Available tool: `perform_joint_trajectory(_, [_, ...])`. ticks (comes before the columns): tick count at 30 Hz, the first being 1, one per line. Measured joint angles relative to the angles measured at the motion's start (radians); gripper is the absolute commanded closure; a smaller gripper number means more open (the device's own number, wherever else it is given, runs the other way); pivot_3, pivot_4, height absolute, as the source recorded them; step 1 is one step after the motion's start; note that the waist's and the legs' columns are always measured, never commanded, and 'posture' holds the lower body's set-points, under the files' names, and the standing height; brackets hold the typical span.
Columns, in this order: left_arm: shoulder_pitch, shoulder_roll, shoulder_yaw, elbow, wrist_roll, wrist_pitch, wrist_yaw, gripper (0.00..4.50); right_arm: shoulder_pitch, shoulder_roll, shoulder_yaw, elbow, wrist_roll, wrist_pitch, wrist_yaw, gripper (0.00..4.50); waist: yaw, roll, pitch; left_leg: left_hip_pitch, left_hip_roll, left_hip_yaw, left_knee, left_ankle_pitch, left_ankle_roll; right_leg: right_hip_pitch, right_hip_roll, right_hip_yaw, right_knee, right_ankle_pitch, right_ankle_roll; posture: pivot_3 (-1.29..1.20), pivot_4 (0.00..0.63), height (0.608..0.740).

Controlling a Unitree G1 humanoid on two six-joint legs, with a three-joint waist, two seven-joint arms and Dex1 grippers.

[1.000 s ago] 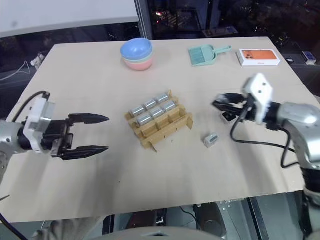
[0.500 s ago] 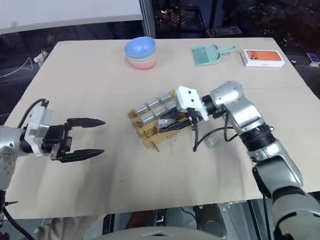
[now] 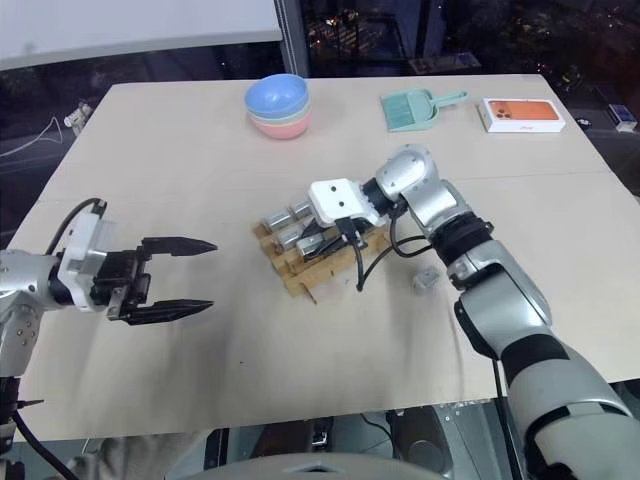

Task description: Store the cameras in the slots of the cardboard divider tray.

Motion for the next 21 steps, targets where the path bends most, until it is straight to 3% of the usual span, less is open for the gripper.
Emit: perform_joint_trajectory(21, [0.023,-0.005,0.003,-0.027,-0.001,0.02,0.018,0.0,-0.03,0.071,0.003,0.06,-0.089,-0.179,0.0,3.72,-0.023,0.0,0.0,0.003,0.0,-0.001,0.0,0.001,-0.001,0.0,0.0,0.001,0.003,0.0,-0.001,0.0,0.15,0.74])
